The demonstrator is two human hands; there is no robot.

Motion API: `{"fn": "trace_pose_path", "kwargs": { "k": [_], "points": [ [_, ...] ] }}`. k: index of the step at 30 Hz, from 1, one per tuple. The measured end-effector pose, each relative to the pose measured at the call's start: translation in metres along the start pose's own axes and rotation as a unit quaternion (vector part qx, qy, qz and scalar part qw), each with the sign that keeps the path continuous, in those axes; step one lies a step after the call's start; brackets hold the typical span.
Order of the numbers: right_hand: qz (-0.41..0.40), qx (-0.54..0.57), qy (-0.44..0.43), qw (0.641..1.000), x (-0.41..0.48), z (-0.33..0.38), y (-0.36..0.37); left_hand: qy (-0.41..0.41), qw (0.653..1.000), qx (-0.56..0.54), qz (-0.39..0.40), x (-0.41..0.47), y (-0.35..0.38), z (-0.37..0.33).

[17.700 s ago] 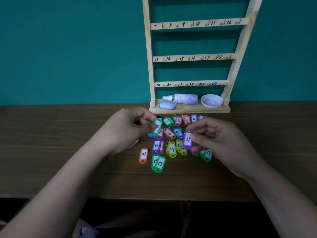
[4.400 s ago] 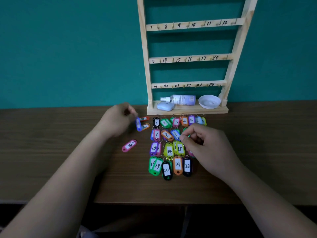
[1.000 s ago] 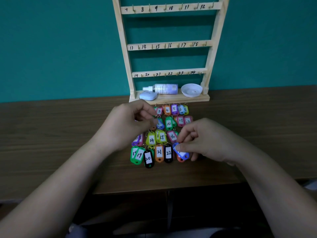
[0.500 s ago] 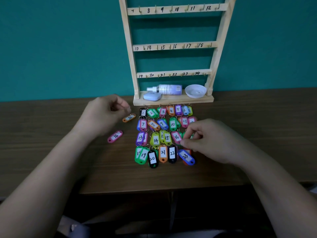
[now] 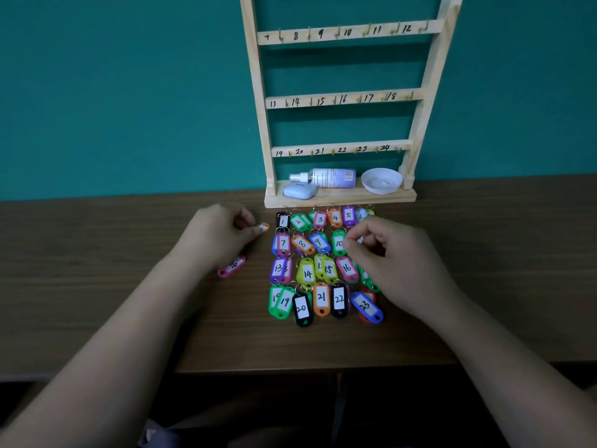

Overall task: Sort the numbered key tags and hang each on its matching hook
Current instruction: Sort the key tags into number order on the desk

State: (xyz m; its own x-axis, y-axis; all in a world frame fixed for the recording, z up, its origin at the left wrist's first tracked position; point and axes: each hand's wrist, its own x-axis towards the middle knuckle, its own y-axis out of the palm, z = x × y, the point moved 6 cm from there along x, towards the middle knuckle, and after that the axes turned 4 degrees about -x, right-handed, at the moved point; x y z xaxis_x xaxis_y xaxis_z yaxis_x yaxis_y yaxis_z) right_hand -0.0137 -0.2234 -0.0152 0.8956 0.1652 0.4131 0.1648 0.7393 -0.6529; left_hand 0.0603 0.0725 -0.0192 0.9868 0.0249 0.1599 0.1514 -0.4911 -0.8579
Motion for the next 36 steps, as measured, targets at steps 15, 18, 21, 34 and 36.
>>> {"fn": "trace_pose_path", "kwargs": {
  "k": [15, 18, 21, 34, 36],
  "points": [
    [-0.022, 0.005, -0.006, 1.0, -0.001, 0.004, 0.002, -0.029, 0.999, -0.033, -0.025, -0.001, 0.005, 0.002],
    [-0.017, 0.013, -0.006, 1.0, -0.002, 0.007, 0.001, -0.018, 0.997, -0.046, -0.051, -0.008, -0.007, -0.004],
    [-0.004, 0.035, -0.004, 0.999, -0.003, 0.011, 0.003, -0.011, 0.99, -0.131, -0.041, -0.019, -0.015, -0.017],
    [0.03, 0.137, 0.022, 0.99, -0.006, 0.023, 0.013, 0.052, 0.933, -0.35, 0.068, -0.076, -0.005, -0.091],
    [0.008, 0.151, 0.023, 0.988, -0.005, 0.022, 0.009, 0.056, 0.934, -0.344, 0.078, -0.078, -0.003, -0.093]
  ]
}}
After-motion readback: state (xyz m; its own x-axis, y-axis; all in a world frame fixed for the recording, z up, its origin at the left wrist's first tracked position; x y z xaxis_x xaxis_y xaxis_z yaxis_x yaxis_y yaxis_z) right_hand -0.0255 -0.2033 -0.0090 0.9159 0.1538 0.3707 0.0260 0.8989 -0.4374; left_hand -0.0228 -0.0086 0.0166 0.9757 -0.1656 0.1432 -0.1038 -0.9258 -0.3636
